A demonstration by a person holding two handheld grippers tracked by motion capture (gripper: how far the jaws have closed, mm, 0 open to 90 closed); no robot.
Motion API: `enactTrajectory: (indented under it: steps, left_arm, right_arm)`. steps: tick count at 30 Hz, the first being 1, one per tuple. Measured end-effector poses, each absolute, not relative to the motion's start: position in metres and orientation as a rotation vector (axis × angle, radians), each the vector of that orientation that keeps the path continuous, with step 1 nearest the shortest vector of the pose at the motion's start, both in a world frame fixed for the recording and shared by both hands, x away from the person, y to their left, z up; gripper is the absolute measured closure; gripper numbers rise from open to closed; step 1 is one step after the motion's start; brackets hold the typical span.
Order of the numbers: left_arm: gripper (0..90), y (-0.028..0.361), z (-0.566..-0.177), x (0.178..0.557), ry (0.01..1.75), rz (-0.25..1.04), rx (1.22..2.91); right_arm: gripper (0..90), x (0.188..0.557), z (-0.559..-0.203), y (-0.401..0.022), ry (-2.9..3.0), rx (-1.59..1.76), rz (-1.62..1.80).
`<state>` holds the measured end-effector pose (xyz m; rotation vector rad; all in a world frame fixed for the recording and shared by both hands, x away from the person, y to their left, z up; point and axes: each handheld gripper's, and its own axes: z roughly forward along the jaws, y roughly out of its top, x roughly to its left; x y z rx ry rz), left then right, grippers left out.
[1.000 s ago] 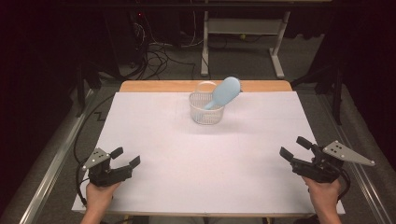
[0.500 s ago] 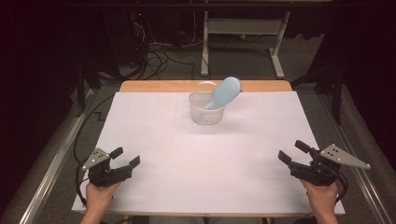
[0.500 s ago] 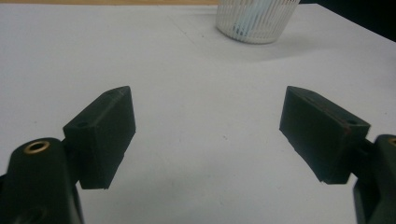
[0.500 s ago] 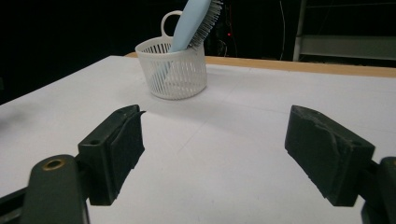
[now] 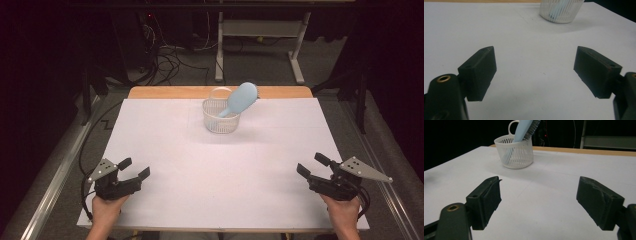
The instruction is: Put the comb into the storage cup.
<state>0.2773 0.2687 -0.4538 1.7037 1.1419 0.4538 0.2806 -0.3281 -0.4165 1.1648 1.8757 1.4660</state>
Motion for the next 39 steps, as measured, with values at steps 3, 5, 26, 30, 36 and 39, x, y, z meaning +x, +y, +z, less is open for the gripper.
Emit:
enactTrajectory:
  steps: [3,5,26,30,36,39]
  left_arm:
    - [17.8,0.269,-0.454,0.277,1.142,0.454,1.703]
    - [17.8,0.269,-0.454,0.277,1.142,0.454,1.703]
    - [17.8,0.269,-0.454,0.277,1.142,0.454,1.703]
    - [17.8,0.269,-0.454,0.277,1.142,0.455,1.703]
    - [17.8,0.269,-0.454,0.277,1.143,0.454,1.703]
    - [17.8,0.269,-0.454,0.277,1.142,0.455,1.704]
  right_arm:
    - [20.2,0.281,-0.419,-0.327,1.884,1.169,1.458]
    - [20.2,0.282,-0.421,-0.327,1.887,1.172,1.453]
    - [20.2,0.285,-0.431,-0.328,1.903,1.199,1.438]
    - [20.2,0.285,-0.432,-0.328,1.904,1.207,1.436]
    - [20.2,0.286,-0.436,-0.328,1.910,1.213,1.424]
    - [20.2,0.286,-0.437,-0.329,1.913,1.217,1.419]
